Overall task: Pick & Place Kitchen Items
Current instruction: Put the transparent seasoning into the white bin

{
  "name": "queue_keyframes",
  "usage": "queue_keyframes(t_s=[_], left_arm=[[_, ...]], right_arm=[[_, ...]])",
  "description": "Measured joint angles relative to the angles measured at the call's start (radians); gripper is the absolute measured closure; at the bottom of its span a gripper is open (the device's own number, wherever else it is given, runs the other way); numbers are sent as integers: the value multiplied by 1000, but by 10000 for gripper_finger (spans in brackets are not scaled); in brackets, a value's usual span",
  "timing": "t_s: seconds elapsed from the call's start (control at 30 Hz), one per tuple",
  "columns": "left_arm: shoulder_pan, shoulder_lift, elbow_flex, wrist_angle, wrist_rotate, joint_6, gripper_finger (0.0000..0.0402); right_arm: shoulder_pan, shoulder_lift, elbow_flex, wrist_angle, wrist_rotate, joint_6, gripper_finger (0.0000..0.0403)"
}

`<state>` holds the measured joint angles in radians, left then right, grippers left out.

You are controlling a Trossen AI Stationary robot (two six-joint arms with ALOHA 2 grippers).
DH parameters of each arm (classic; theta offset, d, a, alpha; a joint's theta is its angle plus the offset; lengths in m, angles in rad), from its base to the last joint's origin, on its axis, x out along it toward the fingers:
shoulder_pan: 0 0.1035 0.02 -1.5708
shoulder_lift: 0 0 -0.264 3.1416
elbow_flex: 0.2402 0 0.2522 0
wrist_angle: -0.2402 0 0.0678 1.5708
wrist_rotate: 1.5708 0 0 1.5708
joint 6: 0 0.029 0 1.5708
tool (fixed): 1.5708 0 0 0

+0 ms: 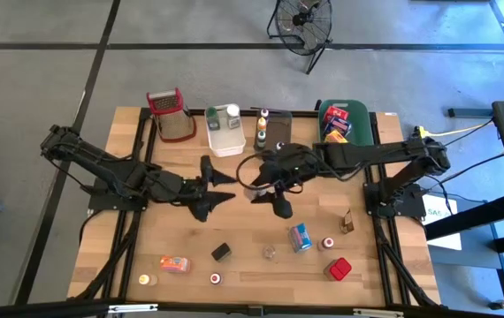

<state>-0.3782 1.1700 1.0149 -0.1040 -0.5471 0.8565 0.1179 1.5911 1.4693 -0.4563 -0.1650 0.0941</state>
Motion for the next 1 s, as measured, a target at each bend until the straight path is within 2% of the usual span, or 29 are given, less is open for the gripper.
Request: queue_keyframes(t_s=[0.13,0.27,0.5,0.7,0.87,1.0], left_arm=[[2,18,0,-6,69,54,188],[2,42,0,1,74,84,193],[10,89,0,13,77,132,194],[11,91,0,19,99,133,194],[26,91,0,-60,158,78,194],[36,91,1,-79,166,58,194]], right_arm=[[-2,14,0,20,-7,-1,214],[-10,19,0,29,-49,-2,214],[-19,54,1,56,-57,3,214],[-26,86,-2,69,-120,5,214],[-37,99,0,83,-125,12,214],[-40,99,0,73,-127,14,214]])
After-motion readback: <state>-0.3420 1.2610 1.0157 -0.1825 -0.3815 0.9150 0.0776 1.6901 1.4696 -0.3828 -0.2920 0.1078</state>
